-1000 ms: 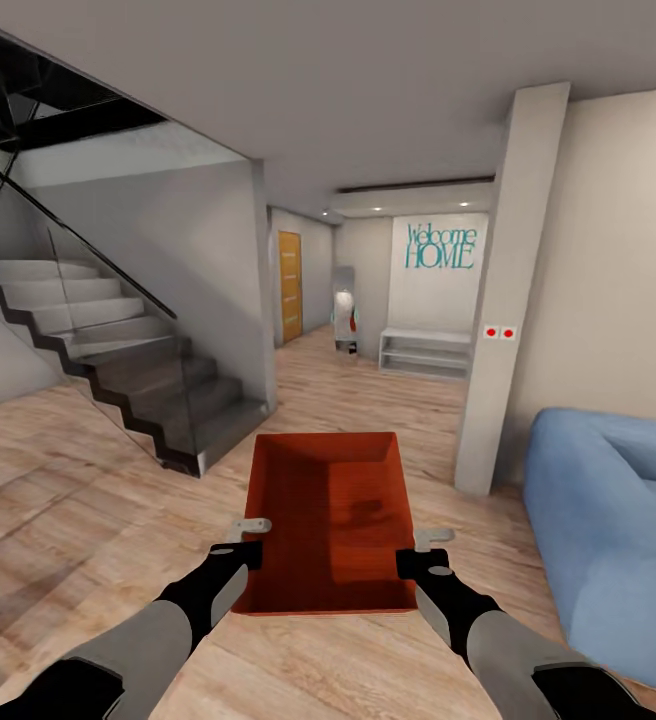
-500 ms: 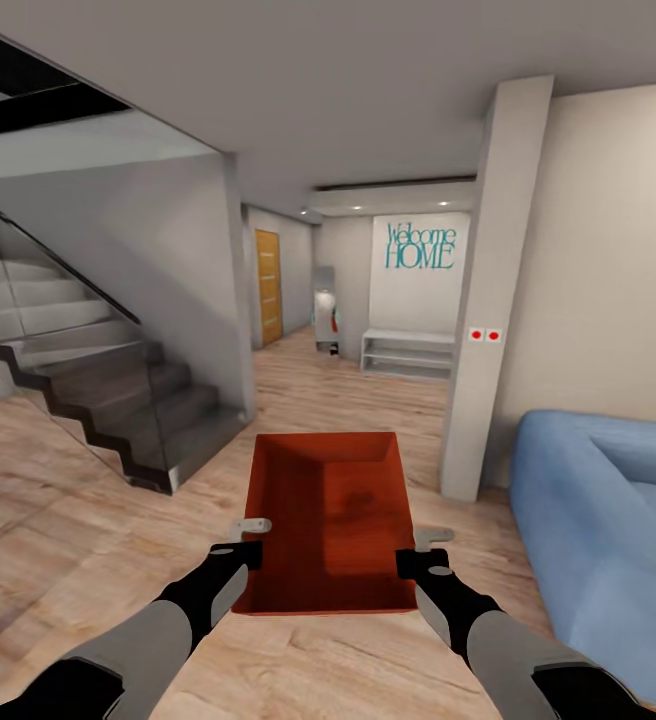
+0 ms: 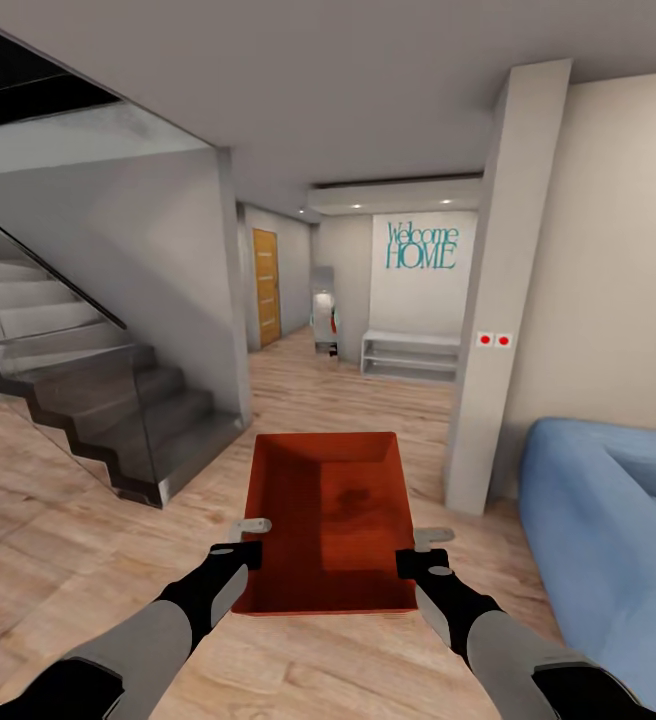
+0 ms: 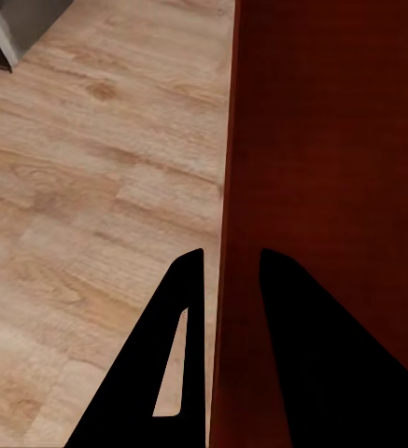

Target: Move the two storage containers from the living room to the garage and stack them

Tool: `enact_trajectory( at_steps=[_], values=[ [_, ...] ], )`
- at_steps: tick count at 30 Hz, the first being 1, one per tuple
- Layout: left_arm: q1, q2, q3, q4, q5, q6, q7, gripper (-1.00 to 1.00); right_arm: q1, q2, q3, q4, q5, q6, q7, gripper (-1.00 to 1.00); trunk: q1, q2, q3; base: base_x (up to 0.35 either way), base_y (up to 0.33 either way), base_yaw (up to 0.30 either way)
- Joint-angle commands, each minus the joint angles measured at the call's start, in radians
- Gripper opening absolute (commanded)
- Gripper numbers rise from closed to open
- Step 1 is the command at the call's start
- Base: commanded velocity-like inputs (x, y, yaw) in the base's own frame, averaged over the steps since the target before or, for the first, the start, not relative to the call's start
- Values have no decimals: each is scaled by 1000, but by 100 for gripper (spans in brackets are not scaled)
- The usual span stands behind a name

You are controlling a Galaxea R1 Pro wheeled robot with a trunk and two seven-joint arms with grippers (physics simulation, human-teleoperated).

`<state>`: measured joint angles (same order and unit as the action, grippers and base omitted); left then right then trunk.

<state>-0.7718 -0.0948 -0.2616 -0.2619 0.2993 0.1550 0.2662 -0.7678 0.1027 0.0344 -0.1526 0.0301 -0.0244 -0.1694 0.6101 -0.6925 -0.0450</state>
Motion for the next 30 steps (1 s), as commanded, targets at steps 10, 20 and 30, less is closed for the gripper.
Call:
enact_trajectory(
  at_steps=[10, 20, 30],
  values=[
    [-1, 5, 10, -5, -26, 1, 21, -100, -1, 0, 2, 4, -10, -2, -2, -100, 1, -2, -2, 322, 0, 0],
    [-1, 11, 10, -4, -26, 1, 21, -100, -1, 1, 3, 4, -10, -3, -2, -100, 1, -2, -2, 322, 0, 0],
    [-1, 16, 10, -5, -26, 0, 21, -100, -1, 2, 3, 4, -10, -3, -2, -100, 1, -2, -2, 322, 0, 0]
  ],
)
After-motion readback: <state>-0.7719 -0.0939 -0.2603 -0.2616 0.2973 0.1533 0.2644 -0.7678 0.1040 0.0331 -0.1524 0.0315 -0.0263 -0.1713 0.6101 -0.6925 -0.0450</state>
